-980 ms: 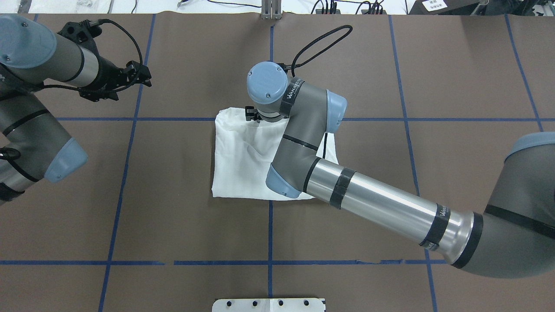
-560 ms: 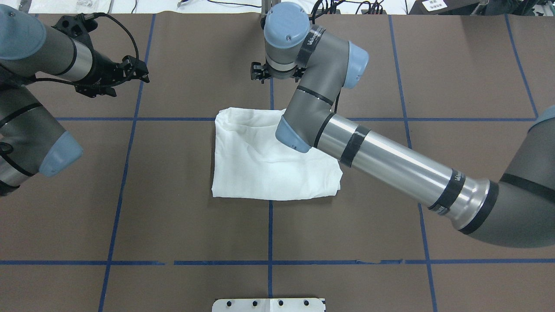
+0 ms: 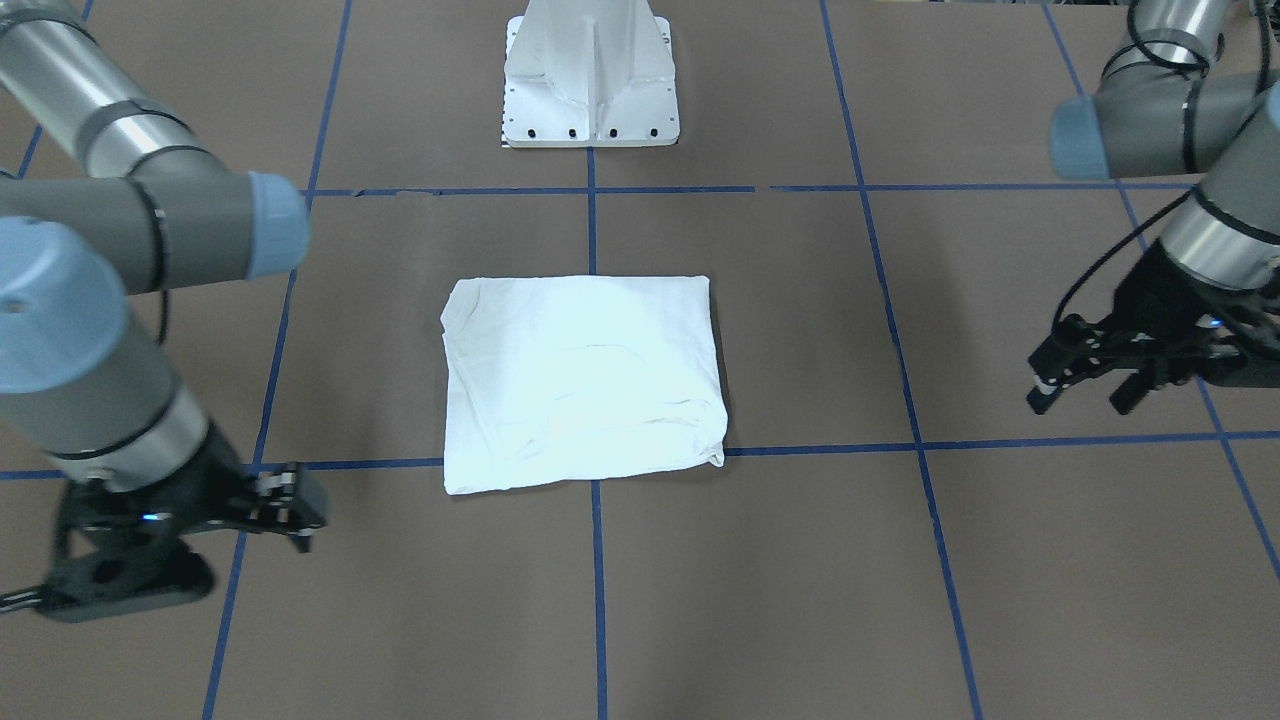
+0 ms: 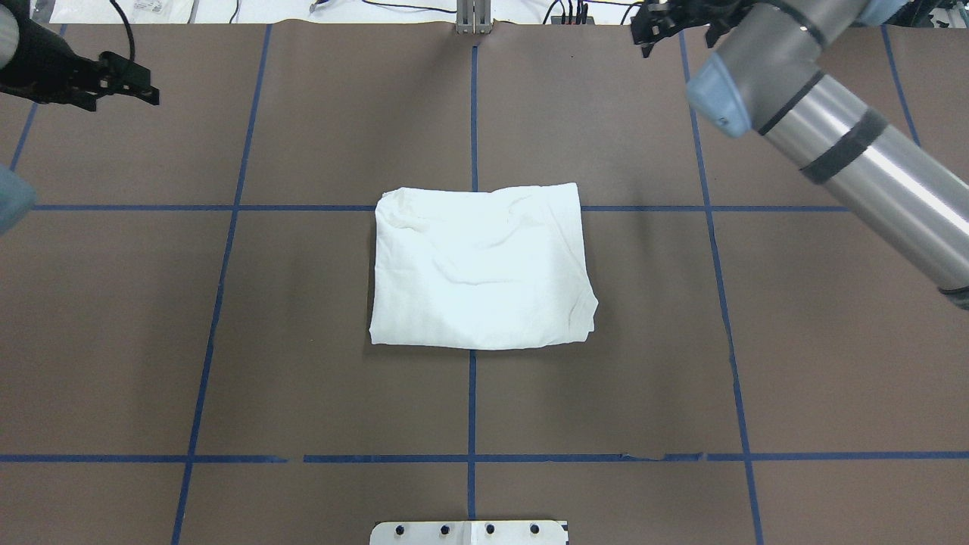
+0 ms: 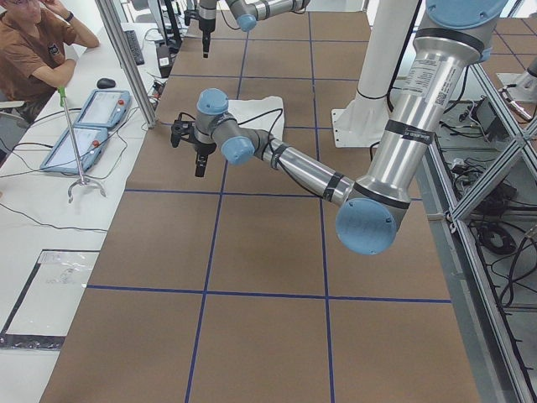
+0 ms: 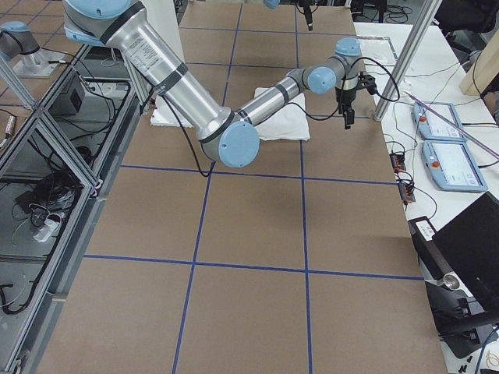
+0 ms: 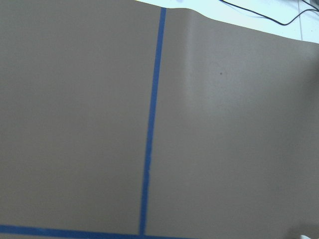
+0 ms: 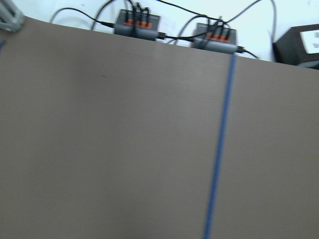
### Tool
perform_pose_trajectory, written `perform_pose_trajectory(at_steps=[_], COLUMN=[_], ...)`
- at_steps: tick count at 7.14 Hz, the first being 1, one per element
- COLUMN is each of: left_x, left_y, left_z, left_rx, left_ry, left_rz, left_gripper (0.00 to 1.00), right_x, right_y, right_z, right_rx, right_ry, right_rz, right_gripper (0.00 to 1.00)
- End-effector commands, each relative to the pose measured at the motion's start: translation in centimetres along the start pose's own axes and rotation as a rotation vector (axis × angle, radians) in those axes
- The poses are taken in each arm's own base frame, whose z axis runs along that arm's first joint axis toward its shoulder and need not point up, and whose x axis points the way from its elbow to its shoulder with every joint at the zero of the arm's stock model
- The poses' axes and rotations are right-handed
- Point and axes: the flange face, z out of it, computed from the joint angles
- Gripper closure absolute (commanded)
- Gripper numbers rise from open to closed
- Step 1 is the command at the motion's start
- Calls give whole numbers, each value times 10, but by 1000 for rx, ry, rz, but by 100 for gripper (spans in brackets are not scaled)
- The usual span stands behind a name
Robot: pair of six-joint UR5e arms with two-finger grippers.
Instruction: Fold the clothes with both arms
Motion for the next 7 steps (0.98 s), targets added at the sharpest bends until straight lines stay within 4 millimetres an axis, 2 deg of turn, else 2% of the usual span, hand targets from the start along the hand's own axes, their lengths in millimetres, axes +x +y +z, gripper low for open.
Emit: perform_pose_trajectory(at_steps=[1,2,3,4,6,7], left_x=[-113,-165,-212,-232,-230,-246], left_y=[-3,10,18,28,31,51], left_z=[-30,-37,-52,-65,-64,-54], left_rx=[-12,-42,-62,-60,-44,-67], left_ry=[-112,-154,-188,-170,-136,-138], left_rz=[232,339,345,314,294,290], left_gripper=[0,0,0,0,0,0], right_x=[149,211,267,300,307,350], right_y=[44,72,111,152,167,227], right_z=[-29,-31,-30,-21,-19,-13], right_rx=[-61,-100,-118,-148,-150,-183], right_ry=[47,-6,-14,-16,-39,-45], right_rz=[-72,-68,-109,-110,-103,-19], right_gripper=[0,0,0,0,0,0])
